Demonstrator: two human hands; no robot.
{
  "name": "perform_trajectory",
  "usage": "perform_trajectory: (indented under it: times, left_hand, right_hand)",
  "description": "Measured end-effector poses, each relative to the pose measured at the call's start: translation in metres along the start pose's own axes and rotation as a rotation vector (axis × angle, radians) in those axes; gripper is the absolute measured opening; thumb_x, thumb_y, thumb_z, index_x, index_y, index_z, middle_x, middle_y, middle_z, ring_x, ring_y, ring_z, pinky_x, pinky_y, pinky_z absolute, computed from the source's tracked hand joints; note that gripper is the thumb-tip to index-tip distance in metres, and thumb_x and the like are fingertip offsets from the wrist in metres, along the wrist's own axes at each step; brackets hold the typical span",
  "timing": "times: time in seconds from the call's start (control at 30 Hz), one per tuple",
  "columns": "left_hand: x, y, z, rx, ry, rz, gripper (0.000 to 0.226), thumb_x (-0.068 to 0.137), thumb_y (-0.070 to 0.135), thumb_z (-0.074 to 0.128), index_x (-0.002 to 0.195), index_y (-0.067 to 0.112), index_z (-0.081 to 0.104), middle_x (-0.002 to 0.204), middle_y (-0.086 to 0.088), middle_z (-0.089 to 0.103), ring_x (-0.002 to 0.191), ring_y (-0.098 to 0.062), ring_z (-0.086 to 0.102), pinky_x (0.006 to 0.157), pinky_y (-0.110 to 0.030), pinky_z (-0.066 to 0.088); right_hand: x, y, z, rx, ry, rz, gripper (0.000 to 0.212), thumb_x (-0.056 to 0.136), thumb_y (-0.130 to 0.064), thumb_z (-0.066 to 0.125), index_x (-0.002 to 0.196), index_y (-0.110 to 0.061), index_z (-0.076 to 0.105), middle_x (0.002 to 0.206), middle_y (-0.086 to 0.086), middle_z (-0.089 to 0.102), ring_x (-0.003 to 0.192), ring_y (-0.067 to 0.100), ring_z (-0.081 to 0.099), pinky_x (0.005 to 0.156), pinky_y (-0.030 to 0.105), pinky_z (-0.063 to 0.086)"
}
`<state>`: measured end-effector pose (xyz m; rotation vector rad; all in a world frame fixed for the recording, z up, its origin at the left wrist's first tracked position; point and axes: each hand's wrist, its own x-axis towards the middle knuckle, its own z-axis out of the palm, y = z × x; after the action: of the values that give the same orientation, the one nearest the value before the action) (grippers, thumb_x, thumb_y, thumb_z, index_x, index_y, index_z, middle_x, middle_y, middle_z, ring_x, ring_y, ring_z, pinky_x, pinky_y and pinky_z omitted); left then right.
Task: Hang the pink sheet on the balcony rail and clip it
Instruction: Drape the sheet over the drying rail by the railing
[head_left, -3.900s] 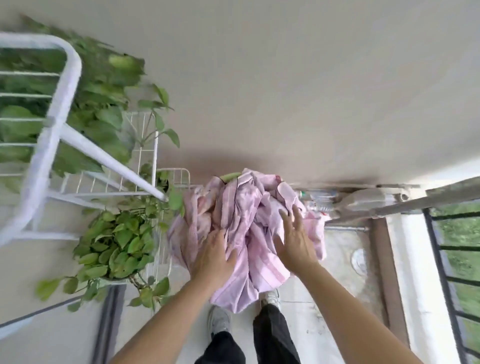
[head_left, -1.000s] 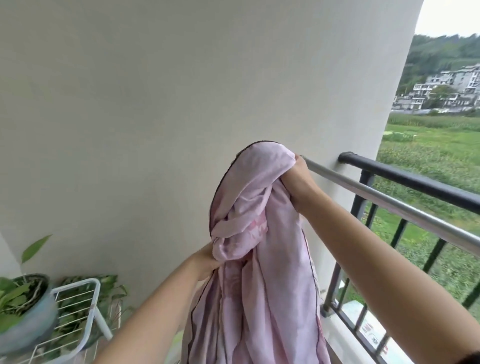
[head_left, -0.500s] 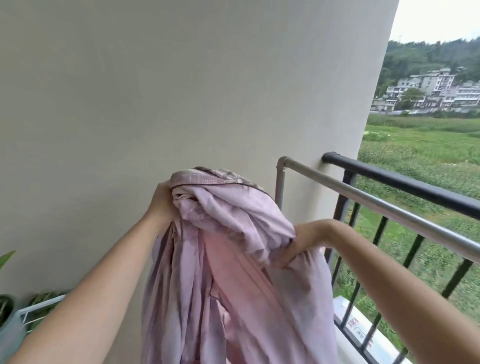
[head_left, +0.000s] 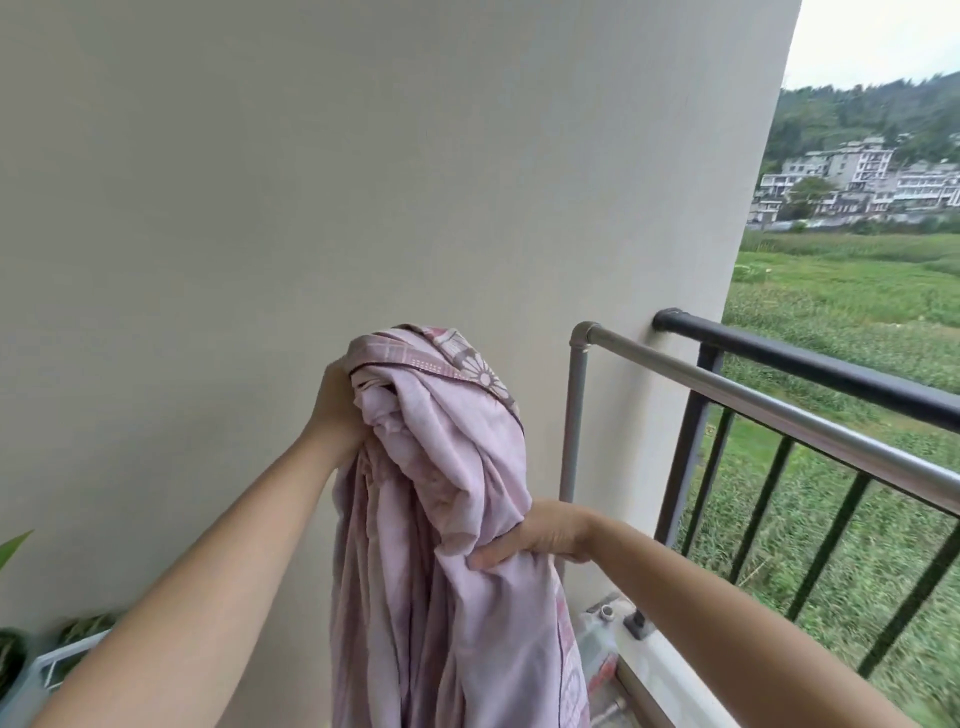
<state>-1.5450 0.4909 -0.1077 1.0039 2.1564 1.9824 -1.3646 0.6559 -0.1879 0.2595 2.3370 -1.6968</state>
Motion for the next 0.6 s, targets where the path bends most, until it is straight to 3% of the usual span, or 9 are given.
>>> perform_trajectory:
  times: [0.1, 0.17, 0.23, 0.3, 0.43, 0.5, 0.53, 0.57, 0.6]
  left_hand:
    - [0.005, -0.006, -0.014, 0.204, -0.064, 0.049, 0.019, 0.096, 0.003, 0.047, 0.084, 0.016, 0.054, 0.085, 0.001, 0.06, 0.087, -0.018, 0.058, 0.083, -0.039, 0.051]
    - [0.01, -0.028, -0.026, 0.386, -0.193, 0.059, 0.006, 0.085, 0.017, 0.062, 0.091, 0.017, 0.063, 0.094, -0.009, 0.068, 0.101, -0.023, 0.063, 0.087, -0.049, 0.052]
    - [0.016, -0.06, -0.037, 0.657, -0.232, 0.03, 0.05, 0.063, 0.047, 0.059, 0.093, 0.009, 0.071, 0.098, -0.015, 0.073, 0.103, -0.028, 0.067, 0.081, -0.046, 0.054]
    - [0.018, -0.082, -0.038, 0.727, -0.28, -0.031, 0.063, 0.051, 0.055, 0.057, 0.089, 0.006, 0.074, 0.095, -0.014, 0.075, 0.103, -0.022, 0.067, 0.078, -0.039, 0.055]
    - [-0.006, -0.066, -0.007, 0.556, -0.439, -0.09, 0.044, 0.076, 0.02, 0.076, 0.116, 0.005, 0.063, 0.118, -0.01, 0.065, 0.117, -0.019, 0.057, 0.093, -0.03, 0.048]
    - [-0.017, -0.064, 0.017, 0.475, -0.222, 0.027, 0.047, 0.093, 0.008, 0.061, 0.136, 0.013, 0.042, 0.13, 0.005, 0.053, 0.122, -0.011, 0.05, 0.098, -0.016, 0.041]
    - [-0.02, -0.068, 0.029, 0.445, -0.155, 0.072, 0.039, 0.101, 0.008, 0.046, 0.138, 0.015, 0.035, 0.126, 0.01, 0.052, 0.115, -0.006, 0.052, 0.091, -0.007, 0.041]
    - [-0.024, -0.07, 0.035, 0.38, -0.29, -0.037, 0.033, 0.103, 0.005, 0.038, 0.135, 0.013, 0.038, 0.113, 0.01, 0.055, 0.099, -0.002, 0.057, 0.078, -0.003, 0.043]
    - [-0.028, -0.068, 0.039, 0.564, -0.47, 0.013, 0.028, 0.103, 0.003, 0.037, 0.128, 0.009, 0.047, 0.099, 0.006, 0.057, 0.081, 0.0, 0.06, 0.066, -0.003, 0.044]
  right_hand:
    - [0.011, -0.008, -0.024, -0.763, 0.314, 0.087, 0.034, 0.079, -0.035, 0.079, 0.103, -0.014, 0.068, 0.105, 0.006, 0.071, 0.093, 0.026, 0.062, 0.077, 0.032, 0.05]
    - [0.007, -0.022, -0.047, -0.942, 0.525, 0.1, 0.03, 0.083, -0.033, 0.069, 0.096, -0.005, 0.067, 0.094, 0.015, 0.067, 0.081, 0.034, 0.053, 0.066, 0.03, 0.039]
    - [-0.005, -0.038, -0.074, -0.624, 0.76, -0.023, 0.025, 0.078, -0.027, 0.066, 0.088, -0.003, 0.064, 0.081, 0.01, 0.063, 0.075, 0.028, 0.055, 0.062, 0.029, 0.037]
    - [-0.016, -0.054, -0.092, -0.275, 0.867, -0.17, 0.022, 0.071, -0.02, 0.061, 0.085, -0.003, 0.064, 0.074, 0.002, 0.063, 0.072, 0.017, 0.055, 0.061, 0.029, 0.045]
    - [-0.017, -0.089, -0.089, -0.012, 0.697, -0.268, 0.022, 0.08, 0.0, 0.052, 0.094, -0.01, 0.066, 0.074, -0.002, 0.068, 0.069, 0.01, 0.063, 0.055, 0.022, 0.051]
    - [-0.017, -0.105, -0.081, 0.061, 0.599, -0.351, 0.027, 0.082, 0.006, 0.049, 0.1, -0.005, 0.066, 0.07, -0.004, 0.07, 0.065, 0.007, 0.065, 0.054, 0.021, 0.051]
    - [-0.015, -0.11, -0.078, 0.08, 0.56, -0.38, 0.03, 0.086, 0.01, 0.047, 0.101, -0.006, 0.067, 0.07, -0.005, 0.071, 0.065, 0.006, 0.066, 0.055, 0.021, 0.052]
    - [-0.014, -0.115, -0.074, 0.104, 0.526, -0.393, 0.032, 0.089, 0.012, 0.044, 0.101, -0.008, 0.067, 0.072, -0.004, 0.072, 0.068, 0.007, 0.068, 0.057, 0.022, 0.053]
    - [-0.011, -0.118, -0.072, 0.108, 0.509, -0.4, 0.033, 0.09, 0.011, 0.045, 0.099, -0.01, 0.068, 0.075, -0.003, 0.073, 0.071, 0.009, 0.069, 0.06, 0.024, 0.055]
